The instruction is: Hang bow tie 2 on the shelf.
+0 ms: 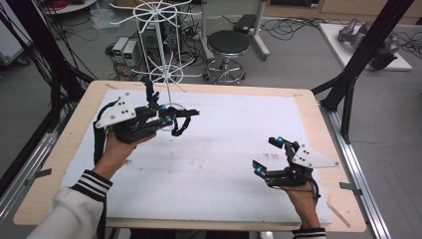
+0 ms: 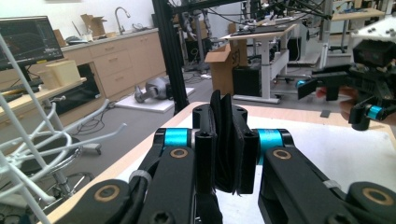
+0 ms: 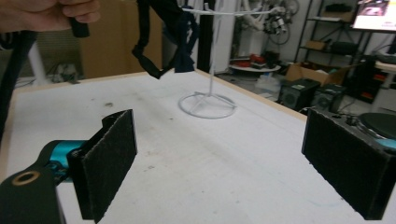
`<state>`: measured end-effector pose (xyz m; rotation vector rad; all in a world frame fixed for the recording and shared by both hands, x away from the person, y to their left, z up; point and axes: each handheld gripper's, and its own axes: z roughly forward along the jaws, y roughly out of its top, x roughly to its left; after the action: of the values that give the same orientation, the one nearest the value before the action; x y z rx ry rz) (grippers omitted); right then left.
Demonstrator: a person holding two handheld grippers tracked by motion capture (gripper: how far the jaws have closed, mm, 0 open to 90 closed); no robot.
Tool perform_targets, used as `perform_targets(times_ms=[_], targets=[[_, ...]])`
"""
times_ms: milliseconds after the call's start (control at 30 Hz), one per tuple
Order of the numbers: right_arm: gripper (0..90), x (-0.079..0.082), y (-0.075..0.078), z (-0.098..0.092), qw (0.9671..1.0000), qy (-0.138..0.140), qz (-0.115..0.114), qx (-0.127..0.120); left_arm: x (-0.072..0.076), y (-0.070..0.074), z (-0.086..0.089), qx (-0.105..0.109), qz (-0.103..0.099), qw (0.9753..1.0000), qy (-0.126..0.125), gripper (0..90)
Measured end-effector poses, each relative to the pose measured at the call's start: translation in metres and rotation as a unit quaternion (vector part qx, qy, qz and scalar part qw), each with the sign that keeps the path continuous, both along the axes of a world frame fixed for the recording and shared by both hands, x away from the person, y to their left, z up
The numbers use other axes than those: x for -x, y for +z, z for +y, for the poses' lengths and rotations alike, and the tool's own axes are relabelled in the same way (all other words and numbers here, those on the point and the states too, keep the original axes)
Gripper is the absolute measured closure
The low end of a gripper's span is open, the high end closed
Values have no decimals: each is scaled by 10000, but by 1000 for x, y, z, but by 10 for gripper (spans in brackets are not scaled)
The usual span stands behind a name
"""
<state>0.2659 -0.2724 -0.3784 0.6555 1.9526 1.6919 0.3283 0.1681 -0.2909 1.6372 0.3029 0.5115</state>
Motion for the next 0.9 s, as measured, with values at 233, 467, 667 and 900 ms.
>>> perform_targets(times_ms=[233,467,667,900], targets=[[97,7,-16,-11,9990,-443,-14,-36,-4,10,5,81,-29,9999,125,820],[97,11,-27,-17,9972,-733,-97,-144,-7,15,14,130,-57,9996,252,820],[97,13,-29,-19,9948,-986,-203,-132,-11,19,25,226,-58,9991,351,820],[97,14,-30,-20,9917,-1253,-247,-156,-15,22,37,307,-24,9985,455,820]])
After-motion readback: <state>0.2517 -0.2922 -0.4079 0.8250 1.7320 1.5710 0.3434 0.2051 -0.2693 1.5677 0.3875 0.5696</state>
